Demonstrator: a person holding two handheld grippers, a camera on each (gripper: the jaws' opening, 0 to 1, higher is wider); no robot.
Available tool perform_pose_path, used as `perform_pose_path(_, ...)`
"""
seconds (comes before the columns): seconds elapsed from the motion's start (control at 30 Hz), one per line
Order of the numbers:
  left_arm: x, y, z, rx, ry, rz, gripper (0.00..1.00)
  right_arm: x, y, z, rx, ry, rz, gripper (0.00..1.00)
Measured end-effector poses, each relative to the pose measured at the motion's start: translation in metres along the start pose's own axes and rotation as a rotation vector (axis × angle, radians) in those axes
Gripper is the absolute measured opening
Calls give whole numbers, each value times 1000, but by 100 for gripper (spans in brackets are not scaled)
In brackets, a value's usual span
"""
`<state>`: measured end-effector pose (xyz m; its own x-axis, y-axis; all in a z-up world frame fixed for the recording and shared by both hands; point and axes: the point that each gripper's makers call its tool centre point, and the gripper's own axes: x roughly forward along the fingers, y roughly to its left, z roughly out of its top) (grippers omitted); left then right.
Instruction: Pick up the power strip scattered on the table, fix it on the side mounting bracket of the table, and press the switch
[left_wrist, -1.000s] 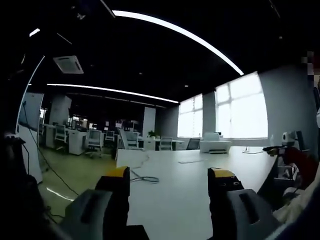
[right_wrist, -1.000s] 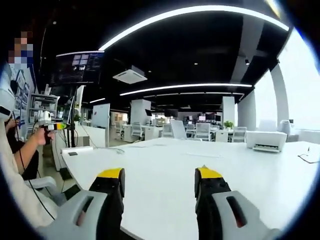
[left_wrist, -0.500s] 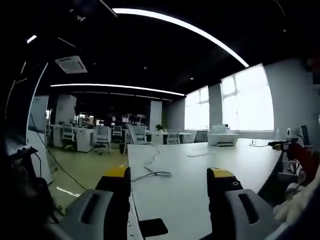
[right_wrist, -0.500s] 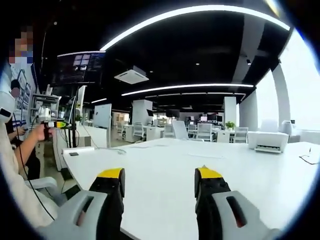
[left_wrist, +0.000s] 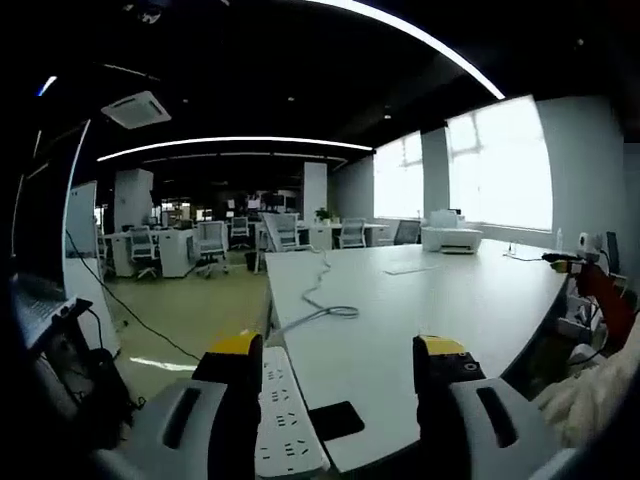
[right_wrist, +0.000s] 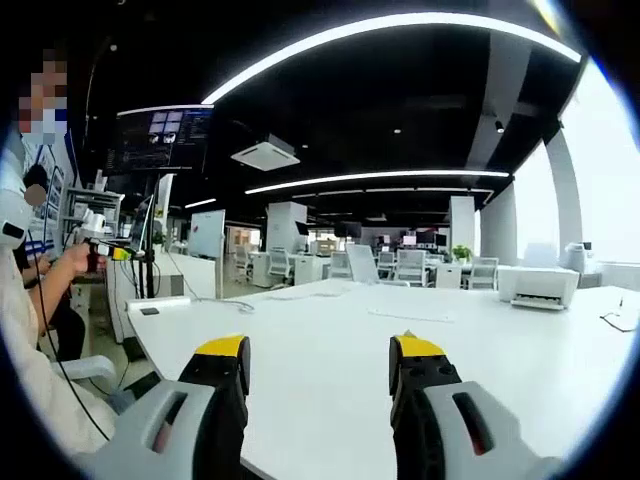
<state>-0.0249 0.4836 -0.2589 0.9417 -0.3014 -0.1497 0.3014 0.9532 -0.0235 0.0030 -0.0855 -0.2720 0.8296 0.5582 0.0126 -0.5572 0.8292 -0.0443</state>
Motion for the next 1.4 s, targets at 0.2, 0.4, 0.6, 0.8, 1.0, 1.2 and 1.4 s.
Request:
perform_pose_path(0.2,-2,15,-12,3,96,15,63,2,2,-1,1,1,3,52)
perform_pose_path(0.4,-2,24,-19,6,164,8,61,4,4,-2,1,3,8,52)
perform_pose_path(0.6,-1,32,-37,53,274,-5,58,5,5,-1,4,-4,13,52)
perform_pose_path(0.8,-1,39,-49,75,331,4,59,6,7,-3,11,-12,16,52)
perform_pose_path(1.0,-2,41,-57,105,382,-38,55,5,7,-2,20,-20,21,52)
perform_pose_path(1.2,-1,40,-71,102,449,-95,55,3,6,-2,24,-28,19,52)
perform_pose_path(1.4,0,43,-84,131,515,-118,55,2,6,-2,23,-26,17,51)
